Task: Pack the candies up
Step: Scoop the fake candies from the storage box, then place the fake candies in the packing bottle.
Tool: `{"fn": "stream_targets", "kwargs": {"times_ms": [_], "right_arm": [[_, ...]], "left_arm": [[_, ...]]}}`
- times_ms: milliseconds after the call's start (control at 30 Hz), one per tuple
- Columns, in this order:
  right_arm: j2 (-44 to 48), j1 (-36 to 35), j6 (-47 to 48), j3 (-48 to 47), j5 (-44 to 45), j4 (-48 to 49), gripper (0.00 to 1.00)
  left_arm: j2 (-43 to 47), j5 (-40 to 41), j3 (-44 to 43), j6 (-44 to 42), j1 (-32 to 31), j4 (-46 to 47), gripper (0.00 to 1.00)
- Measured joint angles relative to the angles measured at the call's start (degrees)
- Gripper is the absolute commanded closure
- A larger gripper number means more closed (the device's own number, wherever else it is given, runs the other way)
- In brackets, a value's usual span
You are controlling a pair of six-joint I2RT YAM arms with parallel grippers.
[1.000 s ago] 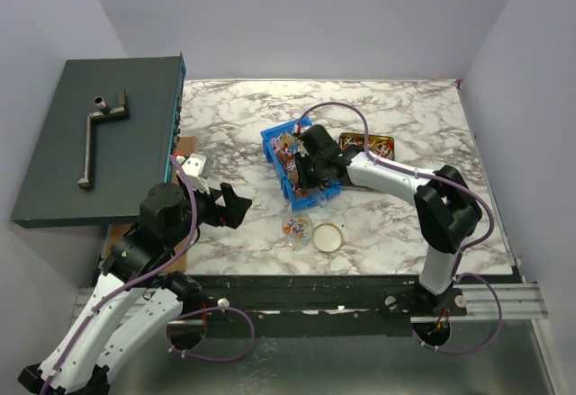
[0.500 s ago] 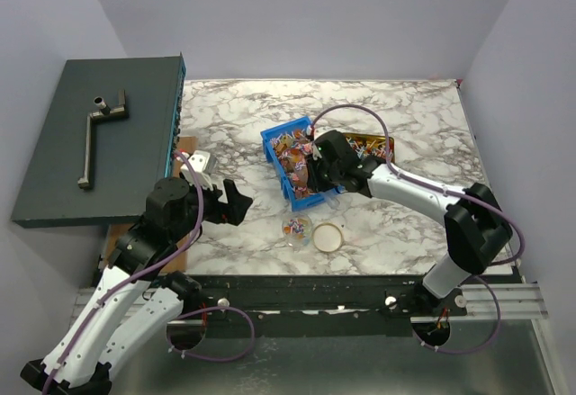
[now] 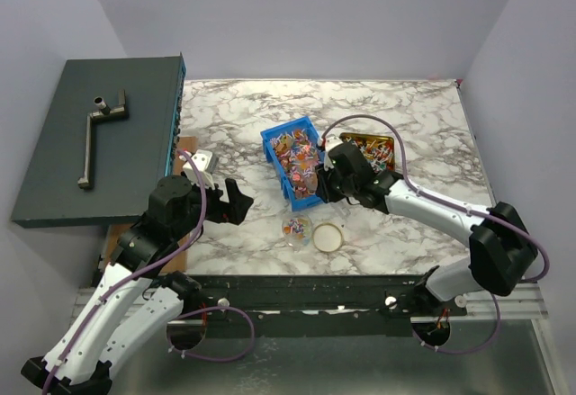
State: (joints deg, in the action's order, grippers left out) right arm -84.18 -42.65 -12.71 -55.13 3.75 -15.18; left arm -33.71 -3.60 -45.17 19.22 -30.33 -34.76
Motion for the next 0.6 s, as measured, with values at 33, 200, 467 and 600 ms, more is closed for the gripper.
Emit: {"fn": "stream_targets", "kwargs": {"times_ms": [33,200,467,600], "right_arm": [[0.76,-0.15,0.15,0.72,0.02,0.26,0.99],[5.42,-1.22,0.39,4.24,0.09,1.11,0.99],[12.94,-4.00,0.39,8.26,0.85,1.81,0.99],[17.49,-5.70,0.26,10.49,1.25,1.81,0.99]], "left_arm": [[0.00,0.00,0.00,0.00,0.02,0.00,0.10],[-0.07,0.02,0.00,-0.02,0.00,0.00,0.10],[-0.22,0.04,0.00,-0.04,0.00,-0.02,0.10],[-0.22,0.07,0.00,-0.02,0.00,-0.02,0.10]]}}
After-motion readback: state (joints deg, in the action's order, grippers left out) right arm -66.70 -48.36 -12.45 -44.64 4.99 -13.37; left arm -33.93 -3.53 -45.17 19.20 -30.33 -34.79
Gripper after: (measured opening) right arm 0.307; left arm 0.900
